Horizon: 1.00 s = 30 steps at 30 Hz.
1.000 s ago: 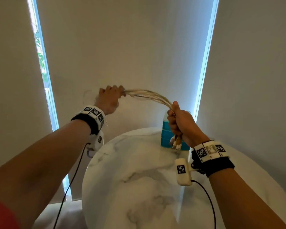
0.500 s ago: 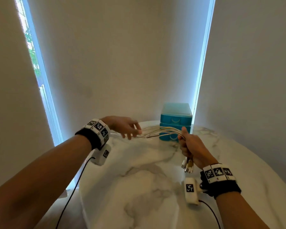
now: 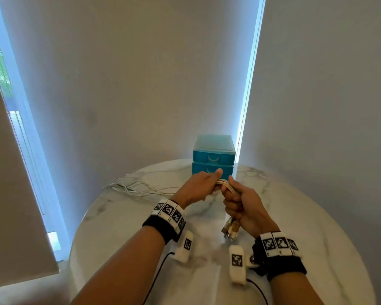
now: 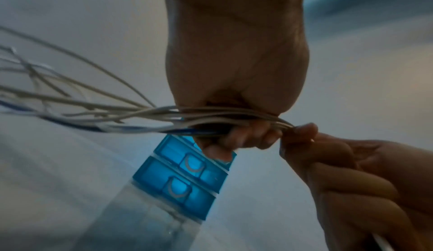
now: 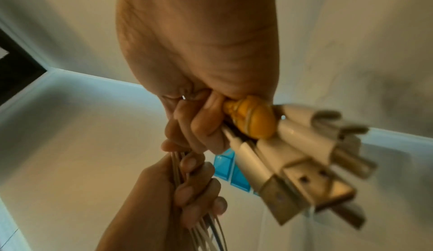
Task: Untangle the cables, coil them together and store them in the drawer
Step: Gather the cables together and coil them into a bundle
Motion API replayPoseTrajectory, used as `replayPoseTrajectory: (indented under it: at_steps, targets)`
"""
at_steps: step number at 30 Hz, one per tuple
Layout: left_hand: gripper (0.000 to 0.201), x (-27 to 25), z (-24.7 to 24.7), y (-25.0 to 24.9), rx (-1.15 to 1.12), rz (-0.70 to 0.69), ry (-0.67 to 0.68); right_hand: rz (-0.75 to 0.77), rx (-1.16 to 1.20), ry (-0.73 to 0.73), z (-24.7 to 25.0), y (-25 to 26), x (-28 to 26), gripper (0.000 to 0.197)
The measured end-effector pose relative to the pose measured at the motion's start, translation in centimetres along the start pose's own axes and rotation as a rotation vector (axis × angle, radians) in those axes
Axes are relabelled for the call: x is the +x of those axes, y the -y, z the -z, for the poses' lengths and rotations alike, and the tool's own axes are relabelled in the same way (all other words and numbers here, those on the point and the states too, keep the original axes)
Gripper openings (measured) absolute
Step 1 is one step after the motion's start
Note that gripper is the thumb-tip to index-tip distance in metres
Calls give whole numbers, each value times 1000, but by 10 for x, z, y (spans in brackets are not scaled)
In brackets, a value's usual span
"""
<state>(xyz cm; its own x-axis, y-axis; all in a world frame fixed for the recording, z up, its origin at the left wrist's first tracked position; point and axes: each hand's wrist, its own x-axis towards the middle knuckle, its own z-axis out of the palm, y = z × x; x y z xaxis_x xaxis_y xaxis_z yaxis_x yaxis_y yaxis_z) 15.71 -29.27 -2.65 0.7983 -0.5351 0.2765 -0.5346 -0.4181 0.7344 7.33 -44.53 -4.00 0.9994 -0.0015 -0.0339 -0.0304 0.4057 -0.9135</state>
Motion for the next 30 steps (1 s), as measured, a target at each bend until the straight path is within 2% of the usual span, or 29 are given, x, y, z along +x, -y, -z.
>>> replayPoseTrajectory:
  at_steps: [3, 7, 11, 13, 15, 20, 24, 26, 30]
  targets:
    - [66, 4, -15, 2, -130, 4, -73, 14, 146, 58, 7, -2, 3, 39]
    - [64, 5, -21, 8, -356, -19, -4, 58, 239, 116, 13, -2, 4, 38]
    - [54, 3, -18, 25, -234, -10, -16, 99, 450, 43, 18, -3, 7, 35]
    - [53, -1, -15, 33, -200, 17, -11, 137, 476, 15, 16, -3, 7, 35]
    - [51, -6, -15, 35, -224, 35, -19, 169, 392, -25, 10, -5, 6, 39]
    - [47, -12, -19, 30, -215, 32, -155, 171, 147, -136, -4, -11, 1, 49]
    - [46, -9, -26, 24, -173, 28, -152, 144, -108, -286, -16, -19, -1, 71]
    - [49, -9, -29, 22, -164, 25, -133, 130, -170, -329, -20, -24, -2, 62]
    - [64, -10, -38, 16, -154, 30, -52, 148, -121, -386, -22, -30, 0, 48]
